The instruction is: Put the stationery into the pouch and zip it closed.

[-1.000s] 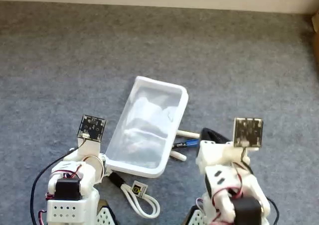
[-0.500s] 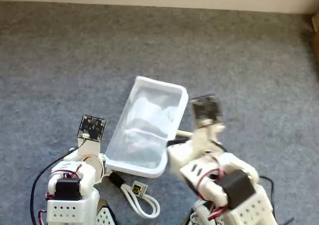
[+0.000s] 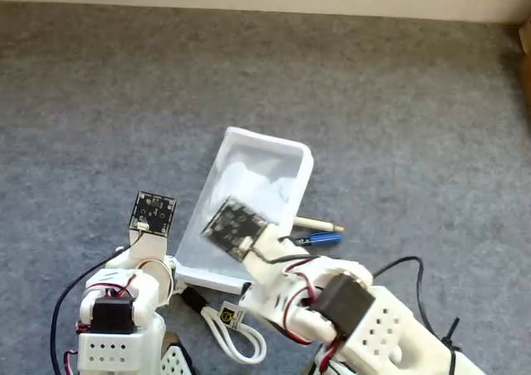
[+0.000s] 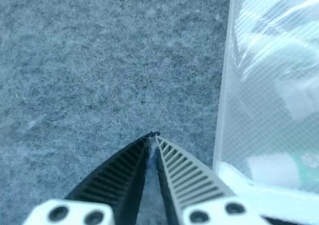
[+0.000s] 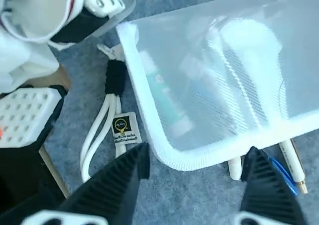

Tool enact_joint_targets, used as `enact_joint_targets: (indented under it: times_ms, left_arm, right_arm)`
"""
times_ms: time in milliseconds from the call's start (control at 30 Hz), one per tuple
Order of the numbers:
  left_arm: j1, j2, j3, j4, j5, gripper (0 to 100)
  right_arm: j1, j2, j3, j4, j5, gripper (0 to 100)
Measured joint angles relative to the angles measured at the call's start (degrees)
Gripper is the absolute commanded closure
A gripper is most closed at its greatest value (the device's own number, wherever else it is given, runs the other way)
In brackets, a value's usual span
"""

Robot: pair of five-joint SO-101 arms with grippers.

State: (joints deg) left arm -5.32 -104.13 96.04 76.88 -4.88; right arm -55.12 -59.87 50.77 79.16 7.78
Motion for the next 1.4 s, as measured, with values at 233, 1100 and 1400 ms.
enact_joint_targets:
  times_ms: [233,1100,1400]
  left_arm:
    - [0.0,0.0,0.0,0.0,0.0,99]
    - [0.0,0.0,0.0,0.0,0.0,99]
    - [0.0,0.0,0.0,0.0,0.0,99]
  right_arm:
    - [-0.4,4.6,0.0,0.0,4.3,70.3]
    - [16.9,16.4,6.4,-25.0,19.0,70.3]
    - [27.0,26.5,6.4,-39.4,20.0,70.3]
